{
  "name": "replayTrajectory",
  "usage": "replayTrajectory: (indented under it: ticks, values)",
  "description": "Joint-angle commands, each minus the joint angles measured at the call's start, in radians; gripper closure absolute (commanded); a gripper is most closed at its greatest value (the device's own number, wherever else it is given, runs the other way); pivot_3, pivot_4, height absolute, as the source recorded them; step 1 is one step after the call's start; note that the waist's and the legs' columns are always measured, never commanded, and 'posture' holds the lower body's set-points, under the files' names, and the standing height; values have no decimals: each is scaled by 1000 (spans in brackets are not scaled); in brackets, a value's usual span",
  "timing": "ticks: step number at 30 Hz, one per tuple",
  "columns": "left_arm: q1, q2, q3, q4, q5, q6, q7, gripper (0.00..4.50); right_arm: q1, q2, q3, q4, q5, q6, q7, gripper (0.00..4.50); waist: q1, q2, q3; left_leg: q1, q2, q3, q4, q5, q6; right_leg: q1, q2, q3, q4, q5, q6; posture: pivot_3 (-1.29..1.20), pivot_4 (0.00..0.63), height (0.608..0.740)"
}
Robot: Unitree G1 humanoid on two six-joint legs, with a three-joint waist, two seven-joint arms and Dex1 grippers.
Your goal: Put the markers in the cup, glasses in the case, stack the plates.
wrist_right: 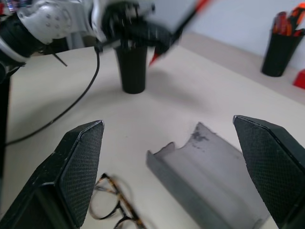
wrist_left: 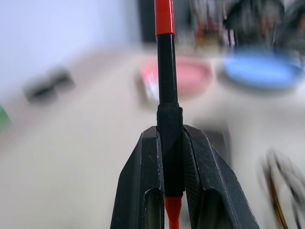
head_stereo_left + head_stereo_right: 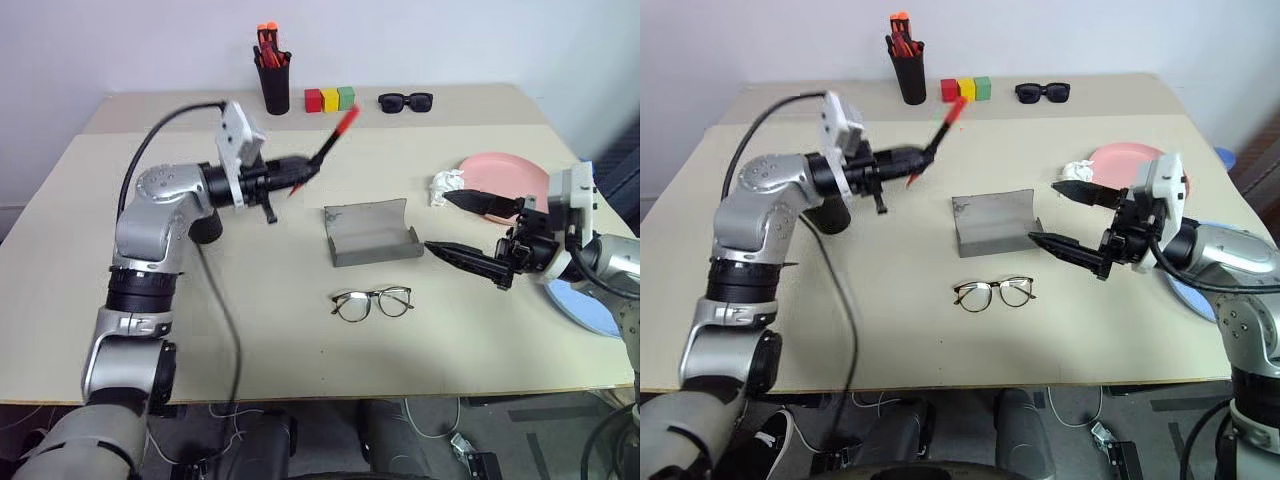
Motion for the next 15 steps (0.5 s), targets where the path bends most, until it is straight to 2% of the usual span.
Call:
replayTrajectory:
  ticks: [1,5,13,15]
  values:
    - [-37,-13,119,23,-50,-131,67,4465,-8,3,-10,-16,19,5,-9,46,0,0,0,0,0,0,0,0,0,0,0,0,0,0,0,0,150,740]
    - [-52,-11,228,48,-61,-226,216,4465,-12,5,-15,-21,30,21,-20,46,3,0,0,0,0,0,0,0,0,0,0,0,0,0,0,0,150,740]
    - [122,6,329,-109,-134,-201,356,4465,-64,17,7,16,18,17,-26,46,4,0,0,0,0,0,0,0,0,0,0,0,0,0,0,0,150,740]
    - [171,17,351,-127,-112,-233,401,4465,-78,19,20,23,15,15,-20,46,4,0,0,0,0,0,0,0,0,0,0,0,0,0,0,0,150,740]
